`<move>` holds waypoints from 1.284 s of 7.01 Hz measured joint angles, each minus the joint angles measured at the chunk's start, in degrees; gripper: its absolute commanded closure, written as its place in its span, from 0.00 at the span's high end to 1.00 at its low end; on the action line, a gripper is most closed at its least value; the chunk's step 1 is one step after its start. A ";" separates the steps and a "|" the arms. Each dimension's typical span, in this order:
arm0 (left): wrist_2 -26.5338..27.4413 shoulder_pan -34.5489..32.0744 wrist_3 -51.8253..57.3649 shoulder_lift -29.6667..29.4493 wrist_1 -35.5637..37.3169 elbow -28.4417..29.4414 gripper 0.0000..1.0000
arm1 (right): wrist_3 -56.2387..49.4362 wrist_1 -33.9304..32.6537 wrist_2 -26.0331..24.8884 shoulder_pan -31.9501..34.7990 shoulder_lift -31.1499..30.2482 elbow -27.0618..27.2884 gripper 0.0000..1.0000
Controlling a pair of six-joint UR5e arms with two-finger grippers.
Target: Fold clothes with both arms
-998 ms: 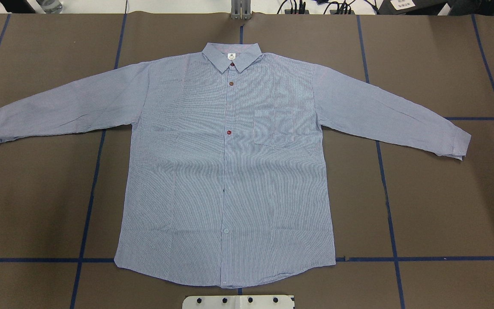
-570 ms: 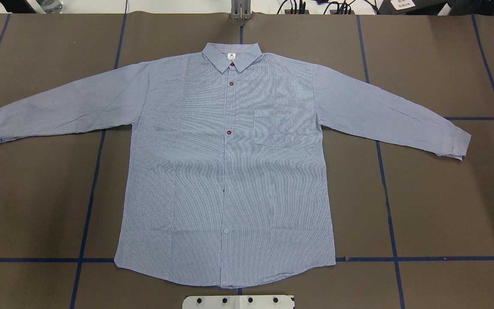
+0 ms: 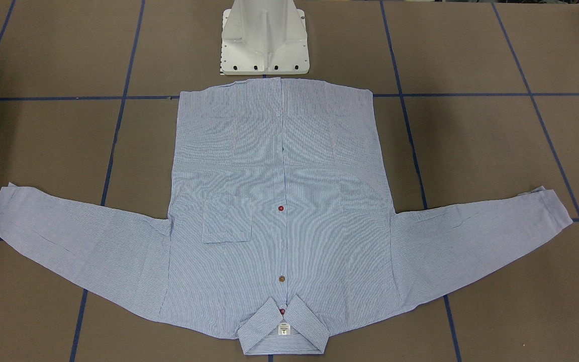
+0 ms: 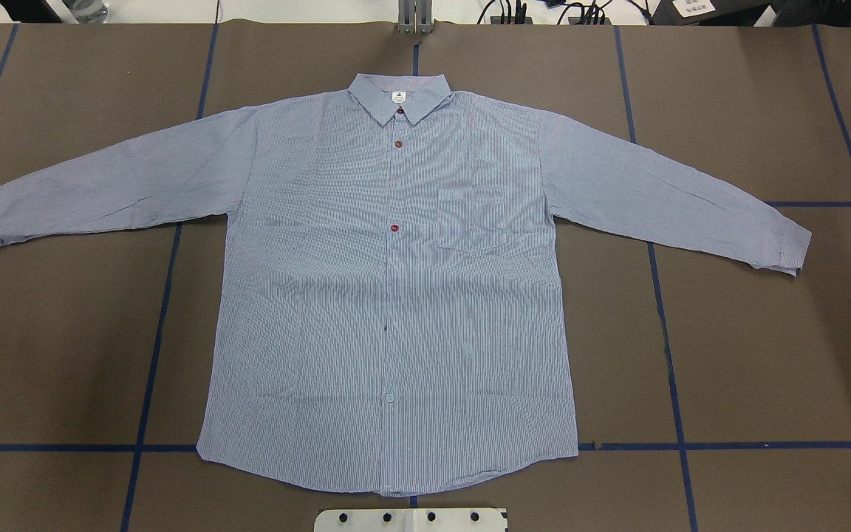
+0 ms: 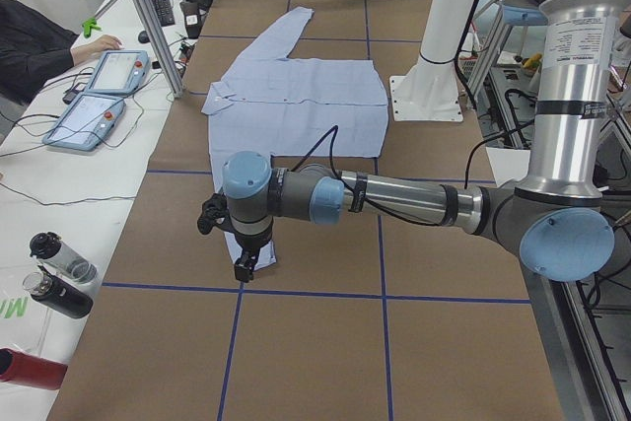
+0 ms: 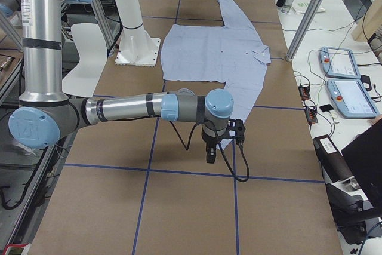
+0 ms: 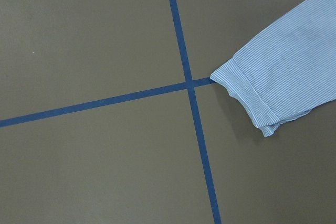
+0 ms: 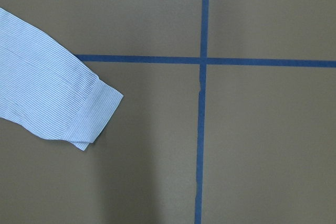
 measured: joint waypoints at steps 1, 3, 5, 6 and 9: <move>-0.05 0.23 -0.02 -0.71 -1.01 -0.40 1.00 | 2.53 3.14 0.98 -0.86 0.35 -1.52 1.00; -0.34 0.44 0.01 -0.91 -3.49 -0.84 1.00 | 9.89 16.42 1.82 -5.52 0.51 -7.58 1.00; -0.41 0.44 -0.08 -1.77 -3.91 -1.23 1.00 | 17.79 30.36 0.92 -11.18 0.55 -13.46 1.00; -0.37 0.45 -0.14 -1.94 -3.84 -1.69 0.99 | 21.17 34.44 -0.64 -14.38 0.55 -14.49 1.00; 0.06 0.47 -0.29 -2.09 -3.83 -1.99 0.99 | 35.45 41.55 -3.82 -21.66 0.59 -15.49 1.00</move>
